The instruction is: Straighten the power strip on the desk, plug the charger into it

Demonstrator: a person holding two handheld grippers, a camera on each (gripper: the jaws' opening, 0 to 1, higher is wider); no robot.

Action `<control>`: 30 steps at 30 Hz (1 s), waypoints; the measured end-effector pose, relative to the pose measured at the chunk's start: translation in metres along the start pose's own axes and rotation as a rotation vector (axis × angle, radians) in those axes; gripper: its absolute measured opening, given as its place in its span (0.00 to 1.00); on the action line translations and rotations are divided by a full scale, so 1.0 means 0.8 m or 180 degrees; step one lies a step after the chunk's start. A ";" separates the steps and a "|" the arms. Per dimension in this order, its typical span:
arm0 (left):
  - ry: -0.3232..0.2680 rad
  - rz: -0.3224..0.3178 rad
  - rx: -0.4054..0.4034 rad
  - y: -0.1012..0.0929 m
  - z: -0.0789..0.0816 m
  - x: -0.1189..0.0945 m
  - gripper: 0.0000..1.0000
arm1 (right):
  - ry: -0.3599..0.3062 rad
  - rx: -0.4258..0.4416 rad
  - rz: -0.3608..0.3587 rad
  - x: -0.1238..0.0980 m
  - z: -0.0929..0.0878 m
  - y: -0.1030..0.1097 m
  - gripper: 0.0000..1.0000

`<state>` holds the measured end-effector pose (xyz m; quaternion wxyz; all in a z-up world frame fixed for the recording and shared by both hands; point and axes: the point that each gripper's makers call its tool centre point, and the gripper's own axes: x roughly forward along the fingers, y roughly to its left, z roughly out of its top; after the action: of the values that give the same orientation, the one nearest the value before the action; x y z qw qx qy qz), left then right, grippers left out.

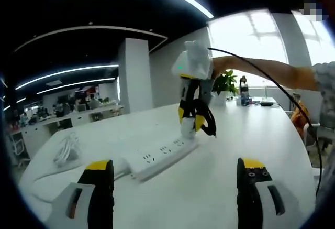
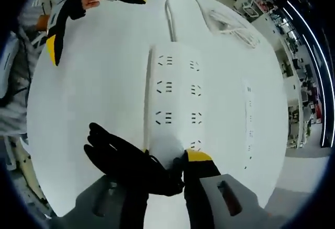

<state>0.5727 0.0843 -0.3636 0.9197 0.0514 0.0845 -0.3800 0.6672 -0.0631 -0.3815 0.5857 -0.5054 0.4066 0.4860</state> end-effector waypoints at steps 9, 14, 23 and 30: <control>-0.0049 0.0015 0.0027 0.002 0.002 0.000 0.99 | 0.0104 0.0084 0.0300 0.004 -0.001 -0.004 0.22; -0.0056 0.0056 0.0005 0.009 0.001 -0.001 0.99 | 0.0017 0.0117 0.0285 0.013 -0.004 0.011 0.22; -0.0031 0.0058 0.0040 0.007 -0.006 0.005 0.99 | 0.0516 -0.0156 -0.0453 0.015 -0.006 0.022 0.23; -0.0002 0.0092 0.0040 0.012 -0.012 0.006 0.99 | 0.0338 -0.0104 -0.0451 0.016 -0.007 0.018 0.25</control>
<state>0.5818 0.0889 -0.3735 0.9248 0.0583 0.0810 -0.3672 0.6555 -0.0660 -0.3977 0.5880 -0.5675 0.3923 0.4223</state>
